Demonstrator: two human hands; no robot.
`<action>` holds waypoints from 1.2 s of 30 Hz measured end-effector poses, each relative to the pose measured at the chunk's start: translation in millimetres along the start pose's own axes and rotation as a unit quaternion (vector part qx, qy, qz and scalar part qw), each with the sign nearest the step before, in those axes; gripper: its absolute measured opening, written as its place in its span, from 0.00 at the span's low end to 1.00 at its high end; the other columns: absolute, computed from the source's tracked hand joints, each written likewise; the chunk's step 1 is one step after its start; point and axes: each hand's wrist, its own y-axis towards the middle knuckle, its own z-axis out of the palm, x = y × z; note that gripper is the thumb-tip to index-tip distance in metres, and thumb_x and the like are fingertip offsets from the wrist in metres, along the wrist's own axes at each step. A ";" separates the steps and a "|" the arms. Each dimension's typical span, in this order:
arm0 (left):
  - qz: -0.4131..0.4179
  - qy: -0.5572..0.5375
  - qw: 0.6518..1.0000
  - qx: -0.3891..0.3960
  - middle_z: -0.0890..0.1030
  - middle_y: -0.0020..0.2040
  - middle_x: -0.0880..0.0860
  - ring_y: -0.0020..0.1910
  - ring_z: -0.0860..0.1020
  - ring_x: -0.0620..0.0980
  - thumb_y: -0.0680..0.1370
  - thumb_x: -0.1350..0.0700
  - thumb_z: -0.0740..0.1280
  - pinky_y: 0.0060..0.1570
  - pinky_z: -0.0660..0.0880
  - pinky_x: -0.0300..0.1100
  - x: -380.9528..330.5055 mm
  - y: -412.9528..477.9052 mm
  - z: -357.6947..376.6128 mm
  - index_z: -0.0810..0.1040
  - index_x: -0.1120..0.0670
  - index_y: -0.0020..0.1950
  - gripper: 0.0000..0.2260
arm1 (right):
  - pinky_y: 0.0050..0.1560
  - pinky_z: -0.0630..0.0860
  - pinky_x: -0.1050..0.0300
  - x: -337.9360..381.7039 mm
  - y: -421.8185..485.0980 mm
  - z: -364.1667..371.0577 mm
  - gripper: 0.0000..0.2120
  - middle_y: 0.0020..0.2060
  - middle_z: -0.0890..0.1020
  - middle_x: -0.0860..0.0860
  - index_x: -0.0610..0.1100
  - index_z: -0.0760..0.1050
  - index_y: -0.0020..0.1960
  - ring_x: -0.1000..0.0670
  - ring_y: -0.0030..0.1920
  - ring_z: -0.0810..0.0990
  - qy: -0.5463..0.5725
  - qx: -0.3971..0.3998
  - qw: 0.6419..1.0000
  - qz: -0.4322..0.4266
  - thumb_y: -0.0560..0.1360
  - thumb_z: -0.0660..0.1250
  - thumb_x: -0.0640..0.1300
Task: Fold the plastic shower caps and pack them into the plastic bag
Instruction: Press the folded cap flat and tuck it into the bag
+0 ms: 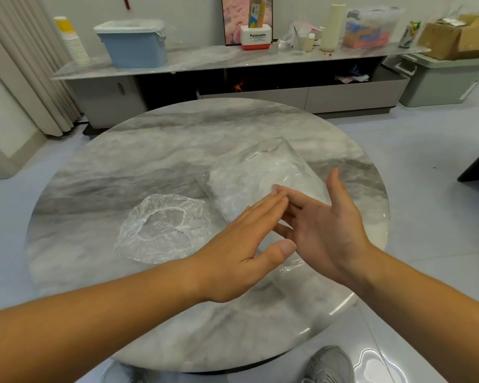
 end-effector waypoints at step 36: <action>-0.001 -0.003 1.000 0.017 0.44 0.81 0.37 0.76 0.41 0.28 0.78 0.33 0.49 0.75 0.42 0.29 8.5 -11.4 -3.8 0.47 0.48 0.82 0.37 | 0.68 0.74 0.48 -1.3 7.3 33.1 0.45 0.55 0.83 0.42 0.37 0.78 0.64 0.44 0.59 0.82 0.153 -0.118 0.980 0.042 0.70 0.61 0.77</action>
